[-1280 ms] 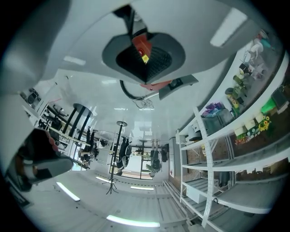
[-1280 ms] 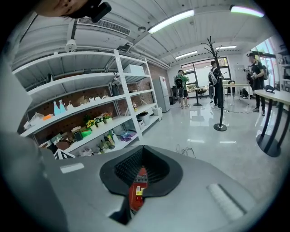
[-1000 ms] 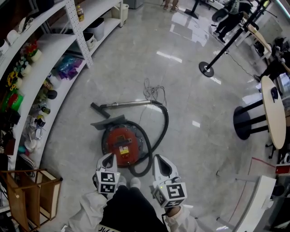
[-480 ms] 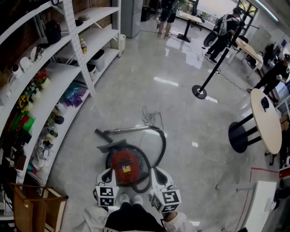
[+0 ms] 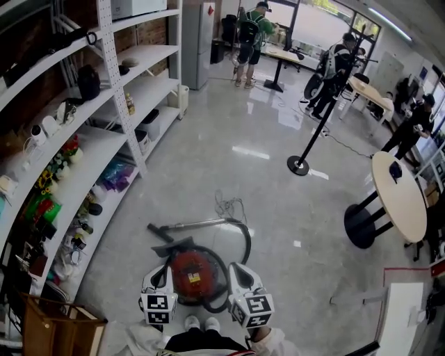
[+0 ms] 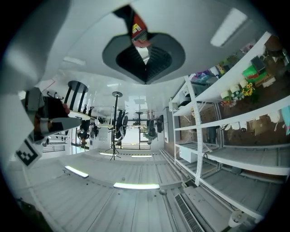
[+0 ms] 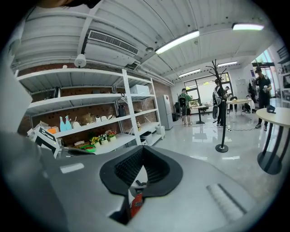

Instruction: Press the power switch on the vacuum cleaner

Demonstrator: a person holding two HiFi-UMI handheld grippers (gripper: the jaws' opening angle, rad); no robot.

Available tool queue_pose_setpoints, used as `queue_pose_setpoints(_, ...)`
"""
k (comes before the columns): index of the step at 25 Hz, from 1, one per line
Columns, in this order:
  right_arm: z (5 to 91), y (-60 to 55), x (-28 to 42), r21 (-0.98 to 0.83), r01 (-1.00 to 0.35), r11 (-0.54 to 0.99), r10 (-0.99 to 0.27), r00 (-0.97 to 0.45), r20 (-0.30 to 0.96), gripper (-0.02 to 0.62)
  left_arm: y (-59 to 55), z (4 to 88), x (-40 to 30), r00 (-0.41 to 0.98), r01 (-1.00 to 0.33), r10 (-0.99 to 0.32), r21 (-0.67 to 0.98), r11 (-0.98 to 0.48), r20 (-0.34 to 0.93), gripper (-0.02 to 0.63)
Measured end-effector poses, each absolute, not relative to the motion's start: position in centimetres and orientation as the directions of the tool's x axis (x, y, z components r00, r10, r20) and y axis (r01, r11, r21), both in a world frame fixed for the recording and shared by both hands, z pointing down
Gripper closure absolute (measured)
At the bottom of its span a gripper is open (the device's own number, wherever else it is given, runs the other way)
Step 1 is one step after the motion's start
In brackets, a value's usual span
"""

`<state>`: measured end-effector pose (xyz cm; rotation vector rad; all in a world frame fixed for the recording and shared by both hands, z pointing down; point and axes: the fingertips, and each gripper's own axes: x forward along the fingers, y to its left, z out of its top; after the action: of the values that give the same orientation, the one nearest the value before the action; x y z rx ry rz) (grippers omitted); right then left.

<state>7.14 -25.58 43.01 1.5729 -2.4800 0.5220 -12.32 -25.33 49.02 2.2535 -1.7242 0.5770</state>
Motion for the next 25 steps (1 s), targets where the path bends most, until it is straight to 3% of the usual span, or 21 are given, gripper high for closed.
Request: queue_pose_setpoints(25,36.1,-25.7,7.8,-0.157,-0.890,0.429,-0.873,-0.453,0.179,0.595,-25.0,38.5,-12.6,0.221,-0.966,-0.946,-0.078,-0.245,0.237,0.606)
